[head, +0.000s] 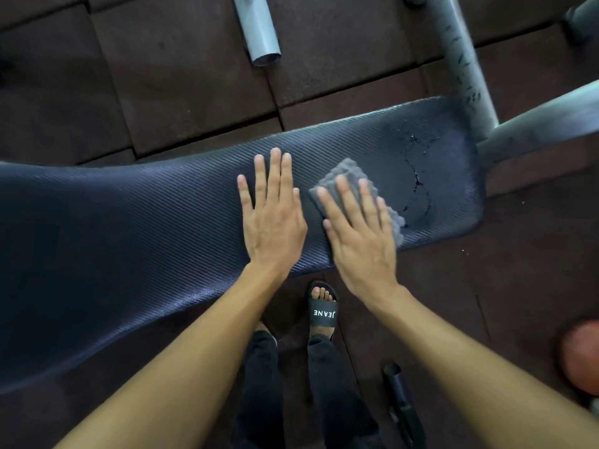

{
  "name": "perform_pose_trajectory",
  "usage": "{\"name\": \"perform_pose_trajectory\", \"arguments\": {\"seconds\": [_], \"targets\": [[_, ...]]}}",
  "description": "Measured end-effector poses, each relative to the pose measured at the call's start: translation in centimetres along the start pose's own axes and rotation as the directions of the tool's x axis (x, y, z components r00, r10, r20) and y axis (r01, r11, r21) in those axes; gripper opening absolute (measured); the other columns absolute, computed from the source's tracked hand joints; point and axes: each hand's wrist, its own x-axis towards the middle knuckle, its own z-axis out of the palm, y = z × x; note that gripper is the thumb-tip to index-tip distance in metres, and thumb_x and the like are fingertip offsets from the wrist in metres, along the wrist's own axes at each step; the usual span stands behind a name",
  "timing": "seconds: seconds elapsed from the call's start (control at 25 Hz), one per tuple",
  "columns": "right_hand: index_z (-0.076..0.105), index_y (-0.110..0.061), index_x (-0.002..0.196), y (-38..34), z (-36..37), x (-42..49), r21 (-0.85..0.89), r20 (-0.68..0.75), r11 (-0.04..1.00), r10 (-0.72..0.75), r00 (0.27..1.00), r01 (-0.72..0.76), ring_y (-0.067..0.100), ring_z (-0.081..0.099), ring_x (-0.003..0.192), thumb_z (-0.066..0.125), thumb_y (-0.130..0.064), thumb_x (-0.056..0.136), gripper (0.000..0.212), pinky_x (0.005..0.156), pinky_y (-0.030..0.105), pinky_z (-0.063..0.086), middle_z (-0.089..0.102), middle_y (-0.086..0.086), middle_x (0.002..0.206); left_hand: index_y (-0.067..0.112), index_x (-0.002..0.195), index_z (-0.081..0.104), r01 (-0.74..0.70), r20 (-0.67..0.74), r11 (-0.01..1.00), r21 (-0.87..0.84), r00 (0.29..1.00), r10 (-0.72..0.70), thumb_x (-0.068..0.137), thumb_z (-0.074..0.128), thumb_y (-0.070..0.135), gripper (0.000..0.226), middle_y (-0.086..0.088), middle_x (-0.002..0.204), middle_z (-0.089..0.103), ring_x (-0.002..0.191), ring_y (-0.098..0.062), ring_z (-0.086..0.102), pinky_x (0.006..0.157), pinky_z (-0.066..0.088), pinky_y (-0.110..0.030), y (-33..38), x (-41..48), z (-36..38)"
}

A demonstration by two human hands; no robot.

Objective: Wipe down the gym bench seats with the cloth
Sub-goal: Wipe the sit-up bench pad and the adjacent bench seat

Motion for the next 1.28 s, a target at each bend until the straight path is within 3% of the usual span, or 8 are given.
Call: {"name": "perform_pose_trajectory", "arguments": {"seconds": [0.16,0.44,0.6,0.84,0.96,1.04,1.16,1.28], "targets": [[0.033,-0.032,0.154,1.2,0.3,8.0,0.011,-0.066,0.998,-0.061,0.996,0.062,0.024,0.027,0.150,0.030,-0.036,0.107,0.047,0.120,0.043,0.023,0.031,-0.002,0.161,0.013,0.156,0.018,-0.007,-0.018,1.000,0.029,1.000,0.008,0.105,0.023,0.028,0.054,-0.002,0.164,0.015,0.152,-0.022,0.010,0.123,0.010,-0.051,-0.1,-0.1,0.2],[0.020,-0.036,0.157,10.3,-2.6,7.7,0.125,-0.012,0.911,0.397,0.918,-0.392,0.021,0.011,0.154,0.021,-0.040,0.108,0.049,0.123,0.042,0.013,0.014,-0.007,0.166,0.012,0.155,0.021,0.023,0.031,0.999,-0.048,0.999,-0.022,0.102,0.027,0.024,0.054,-0.004,0.164,0.016,0.152,-0.023,0.008,0.123,0.004,-0.052,1.5,0.5,-0.8],[0.022,-0.032,0.157,6.2,-1.8,0.4,0.113,-0.036,0.824,0.561,0.827,-0.555,0.025,0.015,0.153,0.025,-0.038,0.108,0.050,0.123,0.047,0.018,0.016,-0.003,0.166,0.011,0.155,0.022,-0.143,0.059,0.985,-0.093,0.987,0.148,0.104,0.023,0.025,0.053,-0.004,0.164,0.017,0.152,-0.021,0.009,0.124,0.006,-0.051,6.8,2.3,0.1],[0.030,-0.031,0.155,5.9,-0.6,4.9,0.076,-0.071,0.971,0.233,0.970,-0.228,0.025,0.022,0.152,0.028,-0.037,0.106,0.049,0.121,0.046,0.022,0.026,-0.002,0.163,0.014,0.156,0.016,-0.132,0.077,0.990,-0.057,0.988,0.136,0.104,0.018,0.028,0.054,-0.002,0.165,0.013,0.153,-0.019,0.004,0.124,0.003,-0.047,8.5,2.7,1.7],[0.031,-0.032,0.154,9.4,-1.2,9.8,0.078,-0.071,0.977,0.202,0.977,-0.197,0.025,0.025,0.151,0.026,-0.038,0.106,0.049,0.120,0.045,0.022,0.027,-0.002,0.163,0.015,0.156,0.015,-0.133,0.054,0.991,-0.014,0.990,0.133,0.104,0.017,0.028,0.054,-0.001,0.165,0.013,0.153,-0.019,0.005,0.124,0.004,-0.047,8.5,2.9,1.8],[0.023,-0.034,0.156,11.8,-1.7,10.4,0.115,-0.024,0.945,0.311,0.950,-0.306,0.024,0.018,0.153,0.022,-0.038,0.107,0.049,0.122,0.045,0.018,0.020,-0.004,0.165,0.015,0.156,0.016,-0.130,0.058,0.991,-0.020,0.990,0.131,0.104,0.017,0.028,0.053,-0.001,0.165,0.013,0.153,-0.020,0.005,0.124,0.004,-0.048,8.7,2.8,1.8],[0.017,-0.036,0.157,13.6,-2.7,6.8,0.185,-0.026,0.811,0.569,0.822,-0.555,0.024,0.015,0.153,0.020,-0.040,0.108,0.050,0.120,0.044,0.023,0.014,-0.006,0.166,0.015,0.156,0.015,-0.125,0.058,0.992,-0.020,0.990,0.126,0.104,0.015,0.027,0.053,0.000,0.165,0.011,0.153,-0.020,0.004,0.124,0.004,-0.048,8.5,2.7,1.9],[0.021,-0.031,0.157,9.9,-2.3,0.5,0.147,-0.063,0.737,0.672,0.738,-0.660,0.027,0.020,0.152,0.026,-0.038,0.108,0.050,0.118,0.047,0.028,0.018,-0.002,0.166,0.015,0.156,0.015,-0.125,0.058,0.992,-0.033,0.990,0.126,0.104,0.014,0.028,0.054,0.000,0.165,0.011,0.153,-0.019,0.003,0.124,0.003,-0.048,8.8,2.7,1.8]]}}
